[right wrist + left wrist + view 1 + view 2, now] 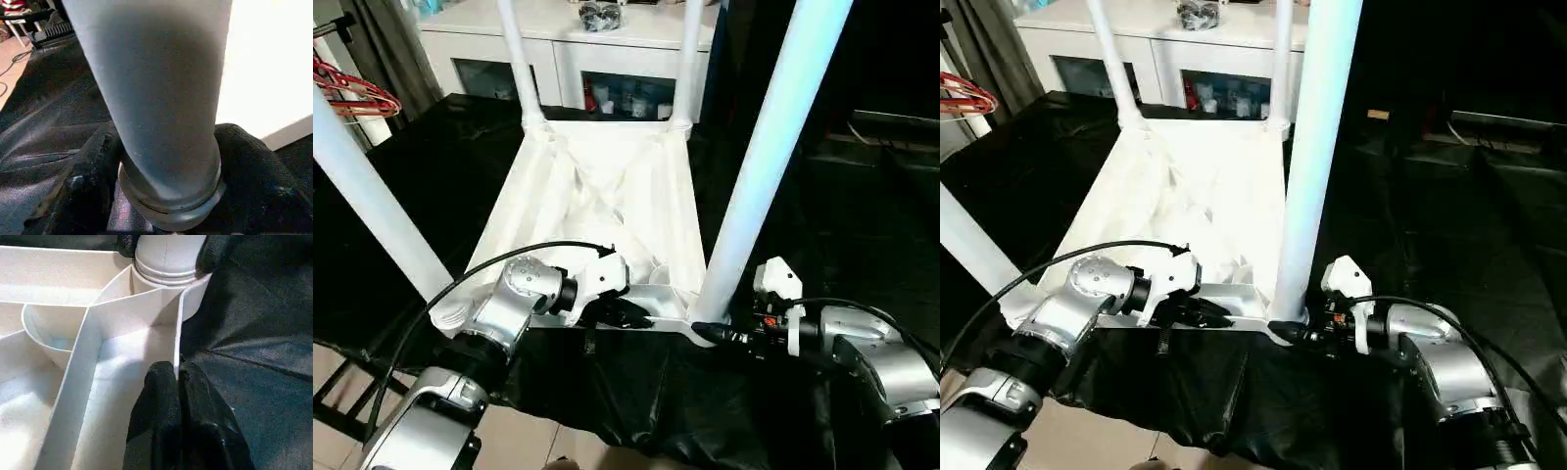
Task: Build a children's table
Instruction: Rotate leg to tighten
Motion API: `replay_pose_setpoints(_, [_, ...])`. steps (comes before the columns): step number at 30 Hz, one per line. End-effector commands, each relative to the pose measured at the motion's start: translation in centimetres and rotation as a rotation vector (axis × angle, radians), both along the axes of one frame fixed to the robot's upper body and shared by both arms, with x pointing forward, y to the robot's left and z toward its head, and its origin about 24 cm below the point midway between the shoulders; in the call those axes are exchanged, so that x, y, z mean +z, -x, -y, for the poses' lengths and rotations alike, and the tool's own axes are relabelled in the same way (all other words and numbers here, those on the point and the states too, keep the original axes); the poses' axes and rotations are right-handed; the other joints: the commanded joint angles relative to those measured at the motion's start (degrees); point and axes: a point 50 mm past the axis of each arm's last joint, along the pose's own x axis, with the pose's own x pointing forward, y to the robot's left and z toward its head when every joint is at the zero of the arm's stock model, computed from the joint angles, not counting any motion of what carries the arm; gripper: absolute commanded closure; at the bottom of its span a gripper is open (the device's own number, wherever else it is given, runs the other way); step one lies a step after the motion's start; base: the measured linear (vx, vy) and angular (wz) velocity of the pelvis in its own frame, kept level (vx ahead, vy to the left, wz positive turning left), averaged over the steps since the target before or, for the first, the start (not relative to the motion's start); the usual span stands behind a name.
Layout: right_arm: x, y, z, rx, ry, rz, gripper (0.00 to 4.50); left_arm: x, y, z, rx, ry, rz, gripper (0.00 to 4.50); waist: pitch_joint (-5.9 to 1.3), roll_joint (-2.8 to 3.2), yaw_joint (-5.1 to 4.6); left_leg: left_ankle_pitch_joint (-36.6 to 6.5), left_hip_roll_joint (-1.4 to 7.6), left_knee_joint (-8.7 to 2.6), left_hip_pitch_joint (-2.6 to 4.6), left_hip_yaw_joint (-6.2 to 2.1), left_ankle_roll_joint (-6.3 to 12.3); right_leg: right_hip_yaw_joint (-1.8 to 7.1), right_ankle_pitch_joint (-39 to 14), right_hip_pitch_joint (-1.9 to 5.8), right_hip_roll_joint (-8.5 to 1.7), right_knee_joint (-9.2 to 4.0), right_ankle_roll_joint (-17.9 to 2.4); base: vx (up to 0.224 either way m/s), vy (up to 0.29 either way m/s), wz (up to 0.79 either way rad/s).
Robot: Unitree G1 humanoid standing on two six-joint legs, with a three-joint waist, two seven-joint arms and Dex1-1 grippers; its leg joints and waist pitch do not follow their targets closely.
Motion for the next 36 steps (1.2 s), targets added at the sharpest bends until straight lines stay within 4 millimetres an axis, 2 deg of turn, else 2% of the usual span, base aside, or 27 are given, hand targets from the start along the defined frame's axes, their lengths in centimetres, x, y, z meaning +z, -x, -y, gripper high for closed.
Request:
replay_pose_setpoints(1, [-0.4, 2.1, -3.9, 0.276, -0.087, -0.063, 1.73, 1.5, -1.5, 0.4, 0.068, 0.016, 0.073, 4.5, -2.91, -1.18, -0.05, -8.8, 1.1, -3.13, -0.17, 0.07, 4.37, 2.1, -7.5, 3.06, -2.77, -4.09, -11.4, 0.0, 0.0, 0.0])
replay_pose_setpoints(12, [-0.5, 1.9, -4.1, 0.231, -0.086, -0.041, 1.91, 1.4, -1.8, 0.2, 0.122, 0.037, 0.087, 4.5, -2.9, -1.23, 0.24, -9.1, 1.18, -3.17, -0.16, 0.02, 3.91, 2.1, -8.6, 3.07, -2.85, -4.12, -11.2, 0.0, 0.0, 0.0])
replay_pose_setpoints(15, [-0.9, 0.6, -4.4, 0.076, -0.077, 0.019, 1.91, 1.4, -2.0, 0.6, 0.185, 0.072, 0.099, 4.5, -2.83, -1.3, 0.15, -9.3, 1.16, -3.26, -0.2, 0.04, 3.63, 2.11, -9.4, 2.93, -2.89, -4.19, -10.9, 0.0, 0.0, 0.0])
replay_pose_setpoints(17, [-1.3, -0.2, -4.5, -0.02, -0.068, 0.036, 1.92, 1.3, -2.0, 0.9, 0.213, 0.089, 0.103, 4.5, -2.7, -1.37, -0.15, -10.4, 1.0, -3.47, -0.23, -0.04, 2.88, 2.03, -12.1, 2.92, -3.02, -4.47, -10.4, 0.0, 0.0, 0.0])
replay_pose_setpoints(18, [-1.5, -0.7, -4.5, -0.086, -0.061, 0.044, 1.92, 1.3, -2.1, 1.2, 0.232, 0.1, 0.106, 4.5, -2.58, -1.35, -0.63, -11.8, 1.03, -3.83, -0.14, -0.17, 1.89, 2.0, -15.9, 2.87, -3.07, -4.85, -9.3, 0.0, 0.0, 0.0])
replay_pose_setpoints(19, [-2.1, -1.7, -4.9, -0.222, -0.05, 0.056, 1.93, 1.0, -1.8, 2.3, 0.253, 0.12, 0.105, 4.5, -2.53, -1.34, -1.1, -12.2, 1.04, -3.98, -0.2, -0.26, 1.3, 2.05, -16.7, 2.81, -3.1, -4.92, -9.1, 0.0, 0.0, 0.0])
replay_pose_setpoints(22, [-2.7, -2.6, -5.6, -0.349, -0.043, 0.065, 1.93, 0.7, -1.4, 3.5, 0.261, 0.143, 0.103, 4.5, -2.5, -1.25, -2.09, -13.2, 0.89, -4.3, -0.38, -0.5, 0.08, 1.82, -18.5, 3.03, -3.09, -5.07, -8.4, 0.0, 0.0, 0.0])
replay_pose_setpoints(24, [-3.0, -3.0, -6.3, -0.424, -0.055, 0.054, 1.93, 0.7, -1.1, 4.6, 0.27, 0.162, 0.105, 4.5, -2.44, -1.36, -2.72, -13.2, 0.9, -4.13, -0.21, -0.32, 0.66, 2.11, -16.4, 2.78, -2.91, -5.09, -9.0, 0.0, 0.0, 0.0])
replay_pose_setpoints(25, [-3.0, -3.1, -6.4, -0.437, -0.056, 0.054, 1.93, 0.7, -1.1, 4.8, 0.27, 0.163, 0.107, 4.5, -2.51, -1.4, -2.65, -12.7, 0.79, -3.94, -0.05, -0.17, 1.3, 2.15, -15.7, 2.69, -2.86, -5.16, -9.1, 0.0, 0.0, 0.0])
replay_pose_setpoints(28, [-3.2, -3.3, -7.0, -0.488, -0.044, 0.066, 1.93, 0.8, -0.8, 5.7, 0.264, 0.167, 0.12, 4.5, -2.72, -1.31, -2.59, -9.8, 0.7, -3.72, -0.3, -0.1, 2.23, 2.18, -12.1, 2.9, -2.74, -4.72, -9.4, 0.0, 0.0, 0.0])
replay_pose_setpoints(29, [-3.4, -3.6, -7.5, -0.54, -0.038, 0.076, 1.93, 0.8, -0.5, 6.5, 0.254, 0.175, 0.131, 4.5, -2.75, -1.35, -2.58, -9.3, 0.71, -3.69, -0.35, -0.1, 2.32, 2.17, -11.3, 2.95, -2.75, -4.63, -9.6, 0.0, 0.0, 0.0])
replay_pose_setpoints(32, [-3.5, -3.8, -7.7, -0.588, -0.02, 0.1, 1.93, 0.7, -0.2, 7.1, 0.246, 0.176, 0.14, 4.5, -2.67, -1.23, -2.81, -9.9, 0.71, -3.78, -0.32, -0.09, 2.21, 2.14, -11.9, 2.85, -2.76, -4.73, -9.5, 0.0, 0.0, 0.0])
replay_pose_setpoints(33, [-3.6, -3.9, -7.7, -0.61, -0.018, 0.115, 1.93, 0.6, 0.0, 7.2, 0.243, 0.17, 0.147, 4.5, -2.68, -1.01, -2.87, -10.3, 0.76, -3.86, -0.27, -0.12, 2.23, 2.15, -12.1, 2.8, -2.74, -4.76, -9.5, 0.0, 0.0, 0.0])
replay_pose_setpoints(34, [-3.6, -3.9, -7.6, -0.615, -0.024, 0.116, 1.37, 0.6, 0.0, 7.2, 0.243, 0.168, 0.149, 4.5, -2.66, -1.0, -2.92, -10.7, 0.78, -3.86, -0.24, -0.09, 2.24, 2.18, -12.2, 2.75, -2.73, -4.8, -9.4, 0.0, 0.0, 0.0])
replay_pose_setpoints(36, [-3.4, -4.0, -6.9, -0.638, -0.04, 0.111, 1.23, 0.5, 0.1, 7.2, 0.244, 0.168, 0.144, 4.5, -2.71, -1.03, -2.94, -10.8, 0.79, -3.84, -0.23, -0.09, 2.45, 2.22, -11.5, 2.85, -2.69, -4.73, -9.5, 0.0, 0.0, 0.0])
